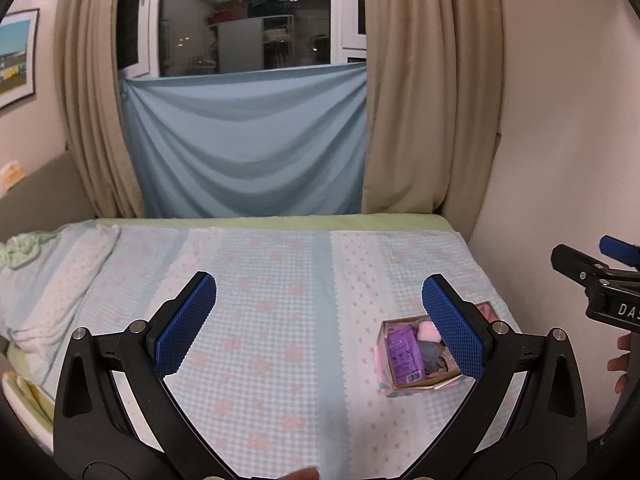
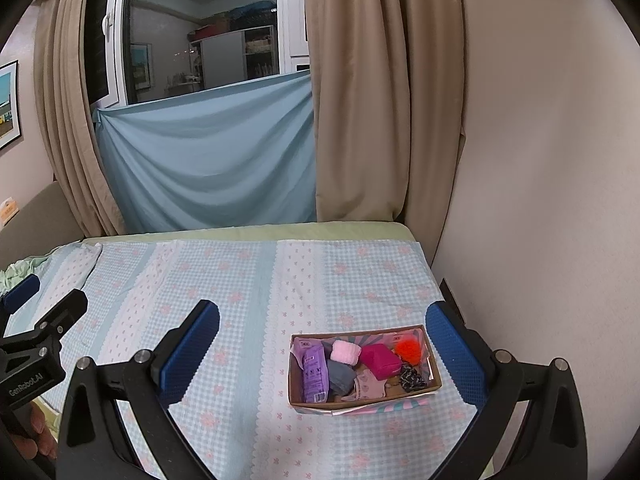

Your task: Organize soft objects

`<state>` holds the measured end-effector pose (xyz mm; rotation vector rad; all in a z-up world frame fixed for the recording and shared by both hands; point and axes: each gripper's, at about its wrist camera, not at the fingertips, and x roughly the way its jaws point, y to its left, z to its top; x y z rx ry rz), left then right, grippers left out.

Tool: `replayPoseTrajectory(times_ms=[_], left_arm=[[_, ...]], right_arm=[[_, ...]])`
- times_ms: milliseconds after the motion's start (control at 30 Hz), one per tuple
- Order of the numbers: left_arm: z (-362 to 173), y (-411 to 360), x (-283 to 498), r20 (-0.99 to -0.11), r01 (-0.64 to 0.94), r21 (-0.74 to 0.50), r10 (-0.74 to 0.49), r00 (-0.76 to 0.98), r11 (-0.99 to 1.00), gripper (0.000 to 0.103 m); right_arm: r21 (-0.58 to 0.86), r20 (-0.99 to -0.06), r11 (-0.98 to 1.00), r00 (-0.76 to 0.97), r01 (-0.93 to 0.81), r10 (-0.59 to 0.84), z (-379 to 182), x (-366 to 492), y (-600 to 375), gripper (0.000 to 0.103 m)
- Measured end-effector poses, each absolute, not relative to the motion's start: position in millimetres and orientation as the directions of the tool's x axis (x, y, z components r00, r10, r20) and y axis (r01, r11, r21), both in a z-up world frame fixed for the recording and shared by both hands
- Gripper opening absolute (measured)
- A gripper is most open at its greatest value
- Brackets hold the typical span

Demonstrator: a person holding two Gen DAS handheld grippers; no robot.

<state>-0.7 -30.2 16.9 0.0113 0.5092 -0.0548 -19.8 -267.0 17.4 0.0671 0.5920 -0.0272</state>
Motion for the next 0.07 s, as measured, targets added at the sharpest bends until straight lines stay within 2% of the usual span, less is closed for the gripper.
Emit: replayPoseTrajectory(times_ms=[67], left_arm=[[12.4,-28.5,2.9,-0.489,0.059,-0.004,-0.054,0.870,0.998,0.103]], right_arm=[[0.054,-0.566,0.997,0.824,0.050,-0.010,14.6,-15.2,-265.4,0.103]])
